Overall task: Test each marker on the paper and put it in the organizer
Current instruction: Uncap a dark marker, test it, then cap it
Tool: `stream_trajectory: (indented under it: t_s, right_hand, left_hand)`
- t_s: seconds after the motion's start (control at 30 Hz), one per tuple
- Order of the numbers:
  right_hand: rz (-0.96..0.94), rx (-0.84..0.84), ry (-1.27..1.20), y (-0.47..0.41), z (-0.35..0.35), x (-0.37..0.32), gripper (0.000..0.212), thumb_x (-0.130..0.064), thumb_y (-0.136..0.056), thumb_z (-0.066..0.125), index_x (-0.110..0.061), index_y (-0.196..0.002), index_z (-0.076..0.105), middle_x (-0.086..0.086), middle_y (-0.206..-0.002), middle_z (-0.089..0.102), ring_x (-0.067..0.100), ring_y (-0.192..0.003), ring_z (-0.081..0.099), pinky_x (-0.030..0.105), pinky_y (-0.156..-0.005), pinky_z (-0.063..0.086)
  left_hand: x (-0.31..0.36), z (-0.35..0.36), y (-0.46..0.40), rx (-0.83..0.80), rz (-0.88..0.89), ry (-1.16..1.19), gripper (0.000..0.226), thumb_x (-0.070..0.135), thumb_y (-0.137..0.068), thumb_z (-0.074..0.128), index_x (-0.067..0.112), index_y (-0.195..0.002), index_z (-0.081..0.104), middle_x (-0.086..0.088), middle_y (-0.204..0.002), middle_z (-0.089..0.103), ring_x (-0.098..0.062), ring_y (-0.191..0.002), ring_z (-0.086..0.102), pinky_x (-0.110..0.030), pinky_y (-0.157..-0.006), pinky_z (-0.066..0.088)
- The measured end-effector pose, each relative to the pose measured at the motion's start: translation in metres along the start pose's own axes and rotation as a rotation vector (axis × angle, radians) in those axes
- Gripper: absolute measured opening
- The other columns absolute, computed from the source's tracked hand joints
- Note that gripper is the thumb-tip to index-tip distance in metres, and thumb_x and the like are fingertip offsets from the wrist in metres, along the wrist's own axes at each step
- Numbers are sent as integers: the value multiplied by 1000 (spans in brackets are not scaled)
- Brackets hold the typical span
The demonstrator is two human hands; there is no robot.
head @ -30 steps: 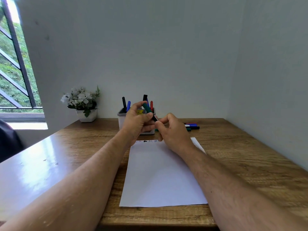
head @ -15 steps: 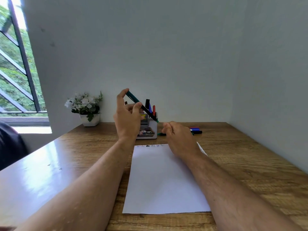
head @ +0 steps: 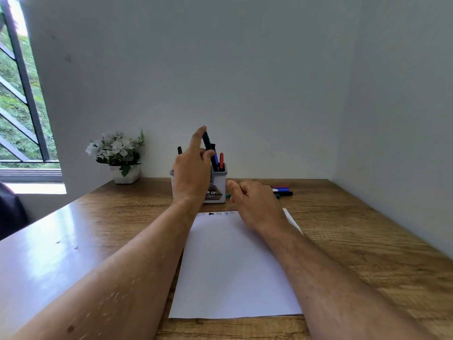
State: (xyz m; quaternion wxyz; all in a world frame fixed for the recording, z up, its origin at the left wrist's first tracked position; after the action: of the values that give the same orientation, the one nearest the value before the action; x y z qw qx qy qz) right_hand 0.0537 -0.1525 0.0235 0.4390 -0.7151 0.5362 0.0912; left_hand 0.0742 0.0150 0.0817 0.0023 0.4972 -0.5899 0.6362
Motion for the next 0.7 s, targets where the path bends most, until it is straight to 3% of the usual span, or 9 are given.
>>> stream_trajectory:
  t_s: [0.1,0.23,0.37,0.47,0.57,0.7]
  right_hand:
    - [12,-16,3,0,2,0,47,-54,-100,42,-21,-77,66,-3,-83,72,11,-74,65,24,-59,44]
    - [28,-30,11,0,3,0,49,-55,-99,45,-18,-78,69,-2,-79,71,12,-70,63,26,-60,46]
    - [57,-27,102,0,0,3,43,-43,-99,53,-23,-61,52,-3,-67,59,10,-61,52,22,-50,29]
    - [114,-5,210,0,-9,12,37,-37,-95,56,-20,-62,58,-4,-67,59,11,-62,53,23,-49,31]
    - [177,-11,242,3,-16,21,30,-37,-93,59,-15,-79,72,-1,-76,66,15,-70,59,26,-57,40]
    - [234,6,235,6,-22,27,22,-34,-89,61,-17,-86,76,1,-82,69,20,-78,62,26,-63,43]
  left_hand:
    - [-4,18,1,-102,8,-137,60,23,-95,58,40,-148,35,5,-80,71,-14,-76,67,-38,-79,57]
    - [-6,26,2,-152,2,-213,58,21,-96,58,27,-149,36,3,-92,76,-16,-91,69,-39,-87,56]
    - [3,11,6,-98,43,-219,38,17,-97,56,22,-135,50,5,-93,75,-13,-89,69,-29,-78,52]
    - [13,0,10,-76,64,-141,26,15,-95,60,22,-120,58,14,-83,68,-4,-82,66,-27,-77,56]
    - [17,11,23,-236,44,-131,12,16,-90,66,23,-99,66,20,-76,62,4,-77,62,-19,-74,52]
    - [3,29,43,-444,-39,-190,14,10,-87,67,23,-84,66,12,-80,65,-6,-84,63,-29,-85,55]
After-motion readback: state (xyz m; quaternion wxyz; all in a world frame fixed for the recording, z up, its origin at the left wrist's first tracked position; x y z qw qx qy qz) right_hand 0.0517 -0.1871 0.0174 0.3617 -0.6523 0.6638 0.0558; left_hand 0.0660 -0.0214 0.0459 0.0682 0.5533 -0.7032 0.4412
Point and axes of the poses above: each hand's wrist, its own y-axis away from the middle knuckle, its own z-axis out of the palm, x = y × z, the point moved 10 cm from there along -y, towards the middle knuckle
